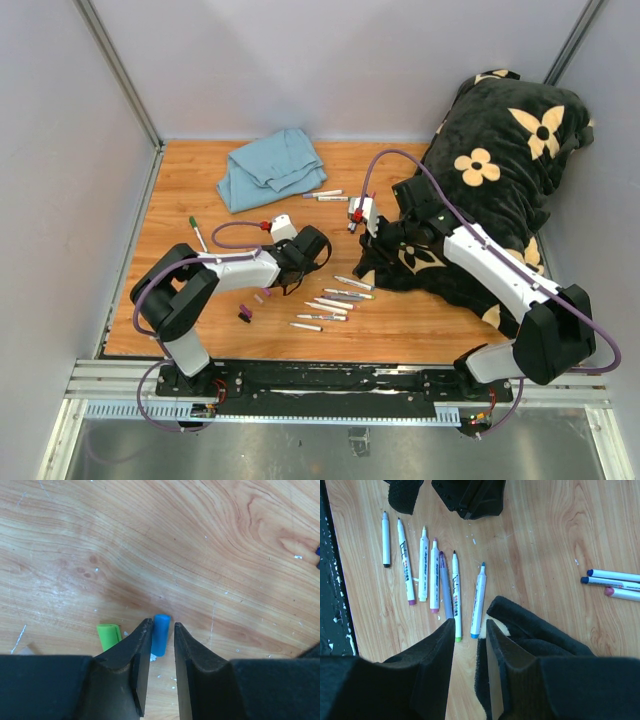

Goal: Open the pen caps
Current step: Place the pen cap at the center of the board.

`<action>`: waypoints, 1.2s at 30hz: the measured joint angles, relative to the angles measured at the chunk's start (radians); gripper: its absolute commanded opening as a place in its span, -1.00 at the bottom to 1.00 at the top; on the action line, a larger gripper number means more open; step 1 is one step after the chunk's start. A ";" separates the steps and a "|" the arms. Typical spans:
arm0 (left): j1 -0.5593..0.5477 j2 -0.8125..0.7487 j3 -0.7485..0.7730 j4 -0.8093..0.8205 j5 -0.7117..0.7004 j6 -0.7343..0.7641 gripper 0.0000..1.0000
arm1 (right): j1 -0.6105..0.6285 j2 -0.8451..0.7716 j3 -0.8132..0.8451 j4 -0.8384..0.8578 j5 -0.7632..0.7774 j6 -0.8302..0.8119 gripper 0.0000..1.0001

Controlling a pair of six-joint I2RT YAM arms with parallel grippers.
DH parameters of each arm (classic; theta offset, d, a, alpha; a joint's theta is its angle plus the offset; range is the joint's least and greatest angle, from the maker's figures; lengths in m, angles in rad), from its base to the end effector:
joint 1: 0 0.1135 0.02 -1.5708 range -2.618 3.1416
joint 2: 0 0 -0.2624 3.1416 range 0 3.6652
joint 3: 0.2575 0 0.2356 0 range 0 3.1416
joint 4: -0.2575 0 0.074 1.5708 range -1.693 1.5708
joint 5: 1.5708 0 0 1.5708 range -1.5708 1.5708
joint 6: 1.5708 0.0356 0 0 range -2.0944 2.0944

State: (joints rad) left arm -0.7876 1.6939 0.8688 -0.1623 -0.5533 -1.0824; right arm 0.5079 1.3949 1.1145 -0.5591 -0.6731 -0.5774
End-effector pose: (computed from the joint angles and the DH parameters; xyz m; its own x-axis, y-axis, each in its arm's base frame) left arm 0.2308 -0.2053 0.1602 -0.6284 -0.4337 -0.6458 -0.3329 0.9002 -0.2807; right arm 0.2318 0.1544 0.2907 -0.1388 -0.5657 -0.8128 -0.9784 0.2052 0.0243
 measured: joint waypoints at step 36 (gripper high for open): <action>0.488 -0.613 -0.367 0.142 0.005 0.485 0.62 | -0.005 -0.013 0.000 0.000 -0.031 0.000 -0.35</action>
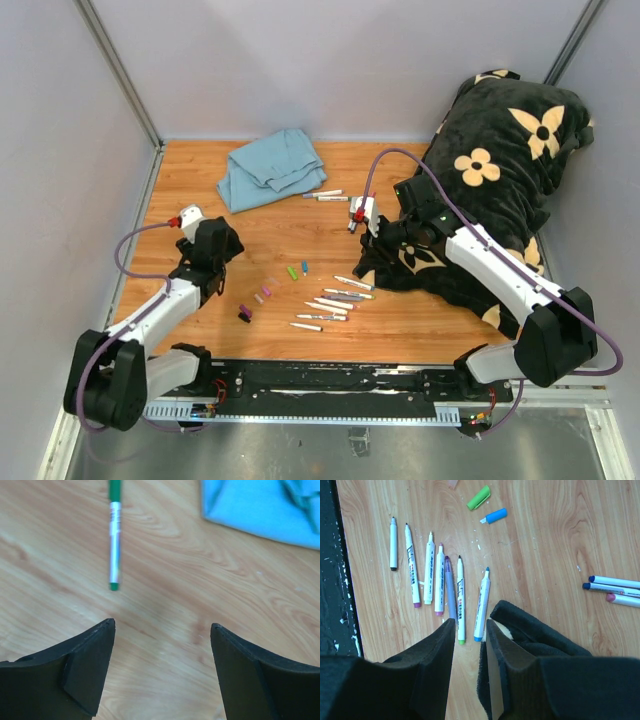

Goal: Open the pen caps
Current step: Place the pen cap at the center of the board, then pick up the pen from the center of the board.

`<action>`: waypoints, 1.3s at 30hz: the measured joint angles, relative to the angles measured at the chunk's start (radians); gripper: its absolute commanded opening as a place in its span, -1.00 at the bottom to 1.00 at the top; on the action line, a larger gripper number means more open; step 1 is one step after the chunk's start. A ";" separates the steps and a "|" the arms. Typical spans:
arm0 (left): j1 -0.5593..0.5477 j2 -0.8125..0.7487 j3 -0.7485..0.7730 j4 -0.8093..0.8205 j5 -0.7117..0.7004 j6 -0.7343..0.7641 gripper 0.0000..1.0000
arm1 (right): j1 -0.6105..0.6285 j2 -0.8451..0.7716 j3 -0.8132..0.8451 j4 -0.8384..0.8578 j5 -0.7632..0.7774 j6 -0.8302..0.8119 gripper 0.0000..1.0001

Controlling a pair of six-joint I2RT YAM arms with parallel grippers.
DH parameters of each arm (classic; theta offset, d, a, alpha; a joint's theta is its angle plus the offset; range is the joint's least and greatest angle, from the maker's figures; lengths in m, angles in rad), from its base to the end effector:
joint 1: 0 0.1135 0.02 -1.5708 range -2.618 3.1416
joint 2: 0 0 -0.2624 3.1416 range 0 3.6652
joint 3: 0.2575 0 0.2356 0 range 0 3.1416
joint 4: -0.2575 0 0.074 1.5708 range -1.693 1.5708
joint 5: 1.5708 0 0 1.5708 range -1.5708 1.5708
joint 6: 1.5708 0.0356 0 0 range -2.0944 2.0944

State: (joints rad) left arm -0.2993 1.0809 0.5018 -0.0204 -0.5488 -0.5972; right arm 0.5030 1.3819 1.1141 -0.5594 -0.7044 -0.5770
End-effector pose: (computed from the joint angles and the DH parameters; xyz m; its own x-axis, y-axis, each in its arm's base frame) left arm 0.2025 -0.0431 0.2117 -0.3559 -0.3923 -0.8482 -0.4355 0.8727 -0.2209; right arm 0.2296 0.1527 0.2944 -0.1306 -0.5463 -0.8274 -0.9815 0.1889 0.0302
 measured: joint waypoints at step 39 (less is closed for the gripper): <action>0.389 0.372 0.111 0.043 0.331 0.036 -0.05 | 0.000 0.000 -0.003 0.000 -0.030 0.000 -0.35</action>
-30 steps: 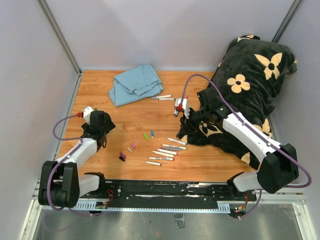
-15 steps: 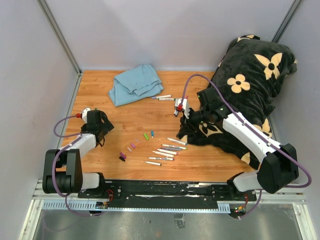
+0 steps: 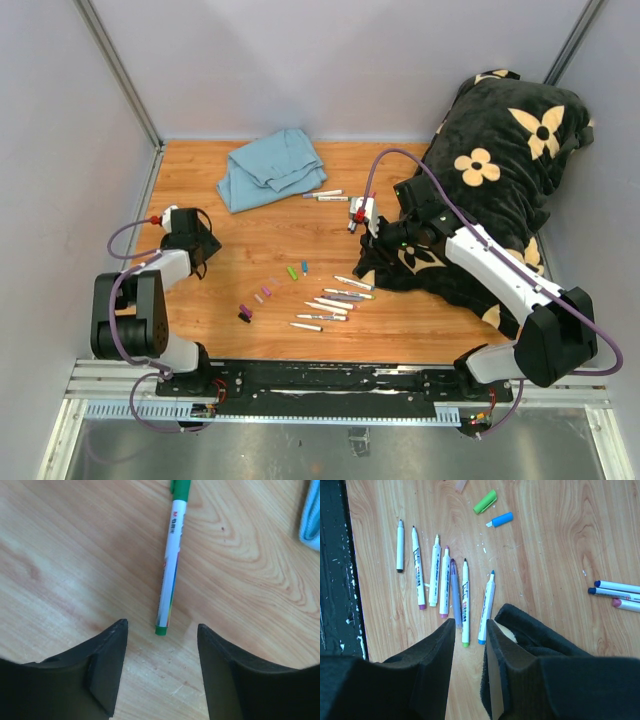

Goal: Open the pen caps
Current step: Pick up the pen from the center of the board.

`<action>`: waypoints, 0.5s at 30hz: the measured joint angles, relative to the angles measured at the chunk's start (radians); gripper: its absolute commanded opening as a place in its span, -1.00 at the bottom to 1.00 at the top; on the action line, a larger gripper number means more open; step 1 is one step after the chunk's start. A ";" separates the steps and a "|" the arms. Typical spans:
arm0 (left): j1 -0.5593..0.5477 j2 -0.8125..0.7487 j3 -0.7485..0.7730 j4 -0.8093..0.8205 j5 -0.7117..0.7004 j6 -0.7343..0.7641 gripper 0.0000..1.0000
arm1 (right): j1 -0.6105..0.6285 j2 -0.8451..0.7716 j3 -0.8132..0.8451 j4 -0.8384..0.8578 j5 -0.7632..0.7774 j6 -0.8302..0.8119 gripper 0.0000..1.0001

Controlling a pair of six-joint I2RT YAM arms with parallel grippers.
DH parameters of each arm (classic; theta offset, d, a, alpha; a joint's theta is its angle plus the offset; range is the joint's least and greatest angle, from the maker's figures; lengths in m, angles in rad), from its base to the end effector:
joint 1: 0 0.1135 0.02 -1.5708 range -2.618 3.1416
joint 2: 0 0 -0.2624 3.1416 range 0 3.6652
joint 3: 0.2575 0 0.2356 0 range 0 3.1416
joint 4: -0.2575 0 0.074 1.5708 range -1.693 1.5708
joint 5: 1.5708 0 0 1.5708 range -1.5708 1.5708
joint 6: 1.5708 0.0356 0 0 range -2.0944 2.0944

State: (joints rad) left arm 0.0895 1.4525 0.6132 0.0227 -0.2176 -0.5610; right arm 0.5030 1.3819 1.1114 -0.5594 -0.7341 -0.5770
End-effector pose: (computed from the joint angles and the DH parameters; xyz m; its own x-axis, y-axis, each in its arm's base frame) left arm 0.2586 0.0309 0.1653 -0.4899 -0.5655 -0.6635 -0.5847 0.7776 -0.2311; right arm 0.2286 0.1530 0.2941 -0.1305 -0.5340 -0.8353 -0.9846 0.1685 0.0461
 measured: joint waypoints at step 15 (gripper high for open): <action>0.001 0.159 0.161 -0.068 -0.056 -0.011 -0.77 | 0.000 0.000 0.000 0.000 -0.003 0.000 -0.35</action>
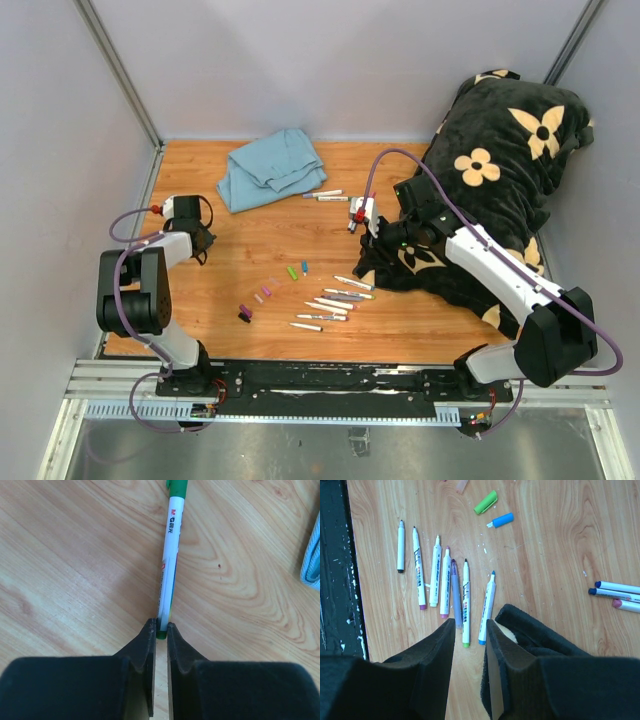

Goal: Open the pen caps
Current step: Pick up the pen from the center of the board.

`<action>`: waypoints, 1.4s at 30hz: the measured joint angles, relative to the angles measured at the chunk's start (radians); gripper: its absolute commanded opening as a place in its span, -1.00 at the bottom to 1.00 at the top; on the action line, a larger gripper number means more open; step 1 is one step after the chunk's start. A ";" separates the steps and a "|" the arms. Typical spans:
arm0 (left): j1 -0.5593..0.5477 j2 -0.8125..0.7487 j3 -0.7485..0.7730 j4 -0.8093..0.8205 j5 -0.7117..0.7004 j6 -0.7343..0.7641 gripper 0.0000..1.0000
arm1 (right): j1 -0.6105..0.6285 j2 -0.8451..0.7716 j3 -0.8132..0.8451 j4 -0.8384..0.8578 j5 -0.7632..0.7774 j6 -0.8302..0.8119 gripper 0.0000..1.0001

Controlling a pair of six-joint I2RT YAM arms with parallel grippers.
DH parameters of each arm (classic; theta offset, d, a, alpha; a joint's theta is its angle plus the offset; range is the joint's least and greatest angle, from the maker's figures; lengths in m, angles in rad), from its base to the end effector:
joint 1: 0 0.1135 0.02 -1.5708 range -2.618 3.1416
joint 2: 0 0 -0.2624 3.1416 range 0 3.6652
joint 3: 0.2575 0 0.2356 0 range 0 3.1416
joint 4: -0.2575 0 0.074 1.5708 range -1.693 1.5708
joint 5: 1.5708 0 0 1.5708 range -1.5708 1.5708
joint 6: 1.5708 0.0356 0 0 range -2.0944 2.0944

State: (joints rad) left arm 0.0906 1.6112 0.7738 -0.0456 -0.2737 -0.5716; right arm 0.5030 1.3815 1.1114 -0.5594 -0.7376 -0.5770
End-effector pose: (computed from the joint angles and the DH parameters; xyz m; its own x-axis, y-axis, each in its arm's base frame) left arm 0.2943 0.0364 0.1629 -0.5076 -0.5691 -0.6469 -0.6332 0.7555 -0.1678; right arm 0.2285 0.1530 0.2942 -0.1300 -0.5323 -0.8365 -0.9850 0.1660 0.0474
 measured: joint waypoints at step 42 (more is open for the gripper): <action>-0.278 -0.570 -0.397 -0.180 0.115 -0.155 -0.68 | 0.000 -0.003 0.000 0.000 -0.007 0.000 -0.35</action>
State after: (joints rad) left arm -0.1875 1.0416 0.3763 -0.2253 -0.1589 -0.7265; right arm 0.5030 1.3785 1.1114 -0.5594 -0.7448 -0.5770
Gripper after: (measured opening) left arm 0.128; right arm 0.323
